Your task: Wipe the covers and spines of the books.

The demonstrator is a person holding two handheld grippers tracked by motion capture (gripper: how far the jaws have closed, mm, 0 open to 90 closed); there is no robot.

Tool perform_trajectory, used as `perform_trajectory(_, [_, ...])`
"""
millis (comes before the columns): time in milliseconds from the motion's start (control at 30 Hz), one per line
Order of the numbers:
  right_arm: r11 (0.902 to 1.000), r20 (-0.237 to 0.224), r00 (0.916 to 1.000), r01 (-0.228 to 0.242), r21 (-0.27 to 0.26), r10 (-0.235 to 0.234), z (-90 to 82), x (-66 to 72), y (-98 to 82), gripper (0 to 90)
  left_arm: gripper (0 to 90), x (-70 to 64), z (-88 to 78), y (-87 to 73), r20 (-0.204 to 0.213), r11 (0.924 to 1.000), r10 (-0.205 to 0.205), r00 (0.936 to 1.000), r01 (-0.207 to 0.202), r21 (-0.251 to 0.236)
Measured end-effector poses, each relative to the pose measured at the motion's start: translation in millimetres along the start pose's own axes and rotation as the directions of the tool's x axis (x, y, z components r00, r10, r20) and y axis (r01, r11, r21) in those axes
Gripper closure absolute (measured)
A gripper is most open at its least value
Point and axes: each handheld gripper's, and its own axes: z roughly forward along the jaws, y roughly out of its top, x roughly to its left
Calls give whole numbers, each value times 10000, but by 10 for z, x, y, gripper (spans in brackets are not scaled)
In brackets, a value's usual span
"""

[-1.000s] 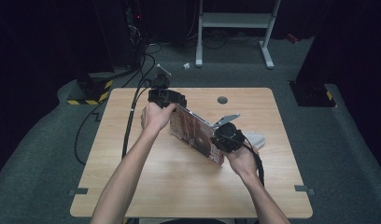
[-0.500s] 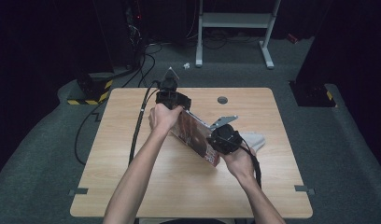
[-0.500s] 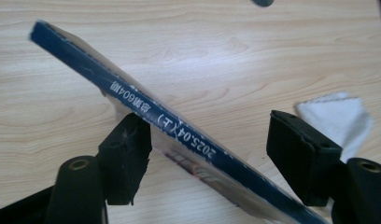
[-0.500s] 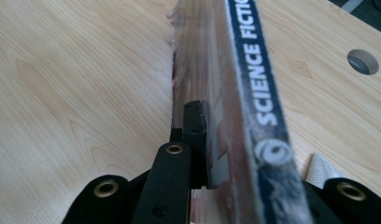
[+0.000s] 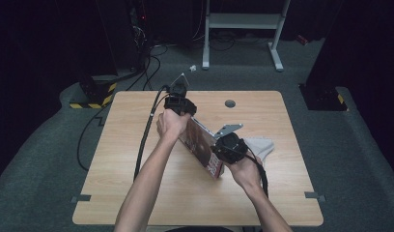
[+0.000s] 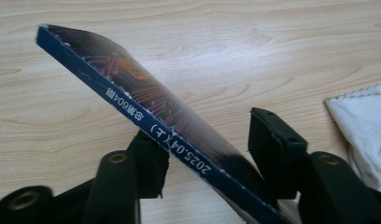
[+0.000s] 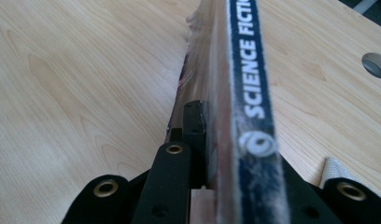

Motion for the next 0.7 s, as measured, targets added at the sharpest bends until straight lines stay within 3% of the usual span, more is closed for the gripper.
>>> perform_trajectory(400, [9993,-94,9993,371,-43,-372,62,113,-58,807,602,-45,13,-12,-211,9990,434,9988,-433,57])
perform_trajectory(700, [9945,-168,9943,1049,-16,-1049,137,232,-80,669,658,-45,-18,-2,-185,9981,613,9980,-613,-43])
